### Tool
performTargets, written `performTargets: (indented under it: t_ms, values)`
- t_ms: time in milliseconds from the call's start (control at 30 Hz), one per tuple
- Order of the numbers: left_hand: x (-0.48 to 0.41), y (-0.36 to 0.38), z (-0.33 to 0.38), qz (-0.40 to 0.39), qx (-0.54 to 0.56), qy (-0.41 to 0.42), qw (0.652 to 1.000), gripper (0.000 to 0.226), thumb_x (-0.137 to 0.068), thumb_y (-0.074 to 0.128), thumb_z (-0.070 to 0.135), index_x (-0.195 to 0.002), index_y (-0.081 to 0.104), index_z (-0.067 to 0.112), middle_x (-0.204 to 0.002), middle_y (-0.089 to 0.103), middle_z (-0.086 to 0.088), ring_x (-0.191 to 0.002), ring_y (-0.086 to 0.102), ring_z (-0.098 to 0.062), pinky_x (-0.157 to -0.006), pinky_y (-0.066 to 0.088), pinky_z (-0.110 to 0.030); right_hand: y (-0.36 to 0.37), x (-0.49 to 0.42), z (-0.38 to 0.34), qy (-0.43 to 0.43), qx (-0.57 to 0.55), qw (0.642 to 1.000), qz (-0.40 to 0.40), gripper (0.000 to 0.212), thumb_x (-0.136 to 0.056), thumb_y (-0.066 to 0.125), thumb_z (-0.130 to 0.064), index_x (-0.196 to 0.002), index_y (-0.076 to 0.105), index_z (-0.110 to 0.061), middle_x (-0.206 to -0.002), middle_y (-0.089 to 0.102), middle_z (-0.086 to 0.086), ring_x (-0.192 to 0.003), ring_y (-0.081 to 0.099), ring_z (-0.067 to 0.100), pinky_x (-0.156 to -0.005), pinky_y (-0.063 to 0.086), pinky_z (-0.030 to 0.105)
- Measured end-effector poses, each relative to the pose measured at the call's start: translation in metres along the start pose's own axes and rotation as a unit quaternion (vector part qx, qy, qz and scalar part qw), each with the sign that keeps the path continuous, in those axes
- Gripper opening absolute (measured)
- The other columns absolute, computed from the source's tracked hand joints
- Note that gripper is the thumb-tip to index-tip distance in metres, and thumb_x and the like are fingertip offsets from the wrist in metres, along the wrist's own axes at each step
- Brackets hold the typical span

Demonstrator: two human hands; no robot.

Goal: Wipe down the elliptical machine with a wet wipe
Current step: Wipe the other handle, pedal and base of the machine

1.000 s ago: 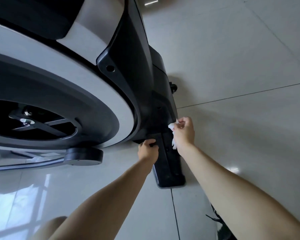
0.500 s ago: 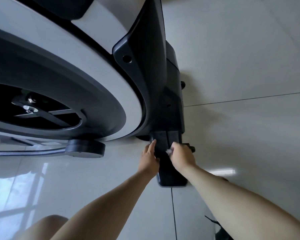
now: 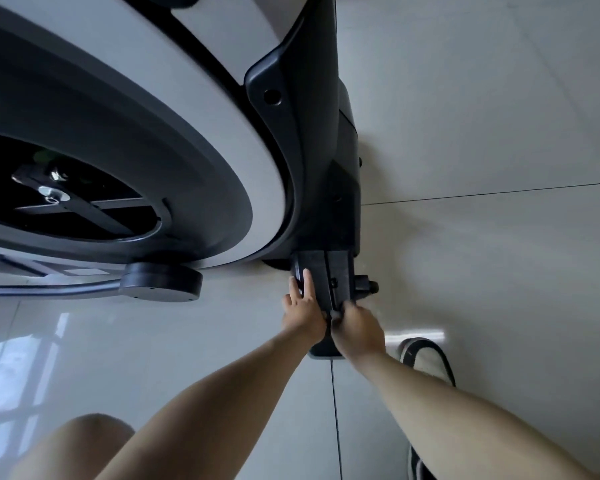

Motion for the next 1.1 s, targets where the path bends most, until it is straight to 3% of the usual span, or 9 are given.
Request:
performTargets:
  t_ms: [133,233,333,467,633,767,867,1033,1100]
  values:
    - [0.001,-0.001,-0.002,0.004,0.002,0.008,1.000,0.093,-0.103,0.051,0.023,-0.159,-0.023,0.029,-0.169,-0.015,-0.006,-0.148,0.014,-0.032,-0.113,0.037,-0.038,0.007,0.023,0.010,0.025,0.034,0.998,-0.037,0.019,-0.099,0.049,-0.022,-0.097,0.066,-0.014,-0.095,0.070,0.006,-0.093,0.065,0.032,-0.067,0.040,0.033]
    - [0.003,-0.002,-0.006,0.005,0.015,0.022,1.000,0.093,-0.102,0.053,0.024,-0.159,-0.020,0.032,-0.169,-0.011,-0.004,-0.149,0.014,-0.032,-0.113,0.036,-0.040,0.001,0.010,0.008,0.004,0.031,0.999,-0.025,0.020,-0.100,0.049,-0.026,-0.088,0.060,-0.015,-0.083,0.064,0.005,-0.085,0.064,0.032,-0.066,0.045,0.035]
    - [0.001,-0.002,-0.010,0.008,0.023,0.032,0.999,0.094,-0.102,0.057,0.023,-0.161,-0.017,0.031,-0.169,-0.005,-0.004,-0.149,0.016,-0.033,-0.113,0.035,-0.041,-0.004,-0.019,-0.013,-0.018,-0.019,1.000,0.010,0.024,-0.102,0.051,-0.029,-0.083,0.049,-0.015,-0.074,0.054,0.002,-0.074,0.054,0.031,-0.061,0.034,0.035]
    - [-0.003,-0.006,-0.020,0.015,0.012,0.058,0.998,0.093,-0.099,0.059,0.022,-0.162,-0.009,0.024,-0.169,0.012,-0.004,-0.148,0.025,-0.029,-0.114,0.037,-0.041,-0.010,-0.058,-0.045,-0.044,-0.045,0.998,0.012,0.012,-0.101,0.050,-0.020,-0.097,0.057,-0.012,-0.087,0.060,0.003,-0.080,0.054,0.026,-0.066,0.037,0.032]
    - [0.000,-0.015,-0.026,0.042,-0.005,0.077,0.996,0.084,-0.098,0.049,0.010,-0.164,-0.001,0.023,-0.161,0.027,-0.001,-0.140,0.033,-0.028,-0.109,0.041,-0.040,0.023,-0.038,-0.058,-0.091,0.037,0.991,-0.091,0.018,-0.098,0.045,-0.016,-0.094,0.062,-0.014,-0.097,0.070,0.007,-0.089,0.065,0.027,-0.076,0.051,0.035]
    - [0.008,-0.019,-0.016,0.048,0.026,0.081,0.995,0.055,-0.103,0.048,0.019,-0.156,0.034,0.025,-0.153,0.036,-0.005,-0.134,0.042,-0.028,-0.104,0.043,-0.039,0.003,-0.040,-0.042,0.030,-0.058,0.983,-0.170,0.019,-0.093,0.056,-0.016,-0.096,0.074,-0.016,-0.100,0.073,0.008,-0.089,0.066,0.027,-0.074,0.048,0.028]
    - [0.007,-0.034,0.015,0.057,0.055,0.104,0.991,0.040,-0.100,0.052,0.016,-0.139,0.055,0.022,-0.139,0.054,-0.004,-0.124,0.054,-0.026,-0.094,0.042,-0.029,-0.050,-0.052,-0.045,0.133,-0.212,0.963,-0.097,0.014,-0.087,0.062,-0.016,-0.085,0.076,-0.016,-0.094,0.075,0.007,-0.085,0.066,0.028,-0.069,0.047,0.028]
    - [0.037,-0.079,0.114,0.023,0.131,0.162,0.978,0.034,-0.106,0.041,0.035,-0.139,0.050,0.038,-0.120,0.067,0.006,-0.107,0.063,-0.019,-0.085,0.050,-0.034,-0.143,-0.056,-0.052,0.230,-0.370,0.900,-0.020,0.019,-0.092,0.060,-0.014,-0.073,0.063,-0.012,-0.075,0.065,0.007,-0.065,0.058,0.024,-0.059,0.044,0.028]
    - [0.055,-0.099,0.153,0.002,0.141,0.163,0.976,0.043,-0.105,0.039,0.027,-0.143,0.040,0.046,-0.112,0.067,0.008,-0.097,0.064,-0.016,-0.072,0.049,-0.027,-0.182,-0.049,-0.052,0.264,-0.446,0.855,-0.019,0.029,-0.096,0.053,-0.014,-0.067,0.057,-0.013,-0.067,0.058,0.005,-0.050,0.051,0.018,-0.052,0.042,0.026]
Point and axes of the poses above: each hand's wrist, its own x-axis away from the middle knuckle, its own y-axis out of the palm, z = x × y, the point moved 4 cm from there along -x, towards the middle knuckle
